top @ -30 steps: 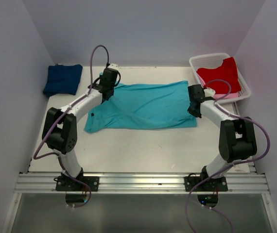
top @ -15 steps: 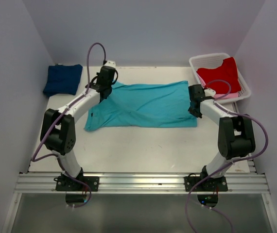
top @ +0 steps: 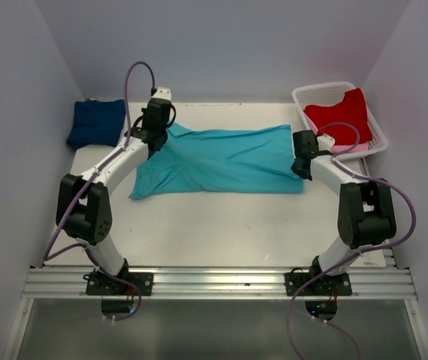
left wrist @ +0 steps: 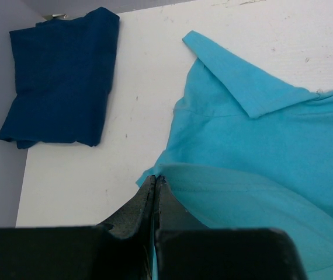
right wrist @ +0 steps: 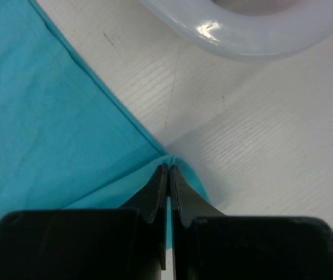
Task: Fold and stack the t-shirts
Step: Fold the tshirt
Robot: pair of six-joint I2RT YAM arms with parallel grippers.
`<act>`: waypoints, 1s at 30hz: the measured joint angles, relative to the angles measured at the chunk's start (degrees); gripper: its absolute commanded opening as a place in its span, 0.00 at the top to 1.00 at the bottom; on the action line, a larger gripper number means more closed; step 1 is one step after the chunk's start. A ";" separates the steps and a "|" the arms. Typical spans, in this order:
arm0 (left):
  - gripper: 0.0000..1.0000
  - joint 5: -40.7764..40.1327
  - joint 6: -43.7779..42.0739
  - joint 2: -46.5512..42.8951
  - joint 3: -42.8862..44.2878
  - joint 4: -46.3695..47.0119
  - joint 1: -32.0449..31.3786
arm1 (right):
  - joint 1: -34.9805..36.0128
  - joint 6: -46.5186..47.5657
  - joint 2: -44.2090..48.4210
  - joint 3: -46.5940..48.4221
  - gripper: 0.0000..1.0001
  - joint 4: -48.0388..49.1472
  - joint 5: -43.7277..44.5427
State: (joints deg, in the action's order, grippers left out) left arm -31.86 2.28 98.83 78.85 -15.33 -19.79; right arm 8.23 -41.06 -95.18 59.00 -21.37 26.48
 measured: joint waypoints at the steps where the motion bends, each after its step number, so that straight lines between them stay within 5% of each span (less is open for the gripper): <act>1: 1.00 -0.09 0.00 -0.17 0.00 0.09 0.00 | 0.00 0.09 0.00 0.00 1.00 0.42 -0.04; 30: 1.00 -2.29 0.04 -0.68 -1.84 0.72 2.16 | -0.33 2.58 -7.96 3.43 1.00 5.64 -4.57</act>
State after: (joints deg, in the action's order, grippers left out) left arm -34.15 2.33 98.15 77.01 -14.61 -17.63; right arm 7.90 -38.48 -103.13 62.43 -15.73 21.91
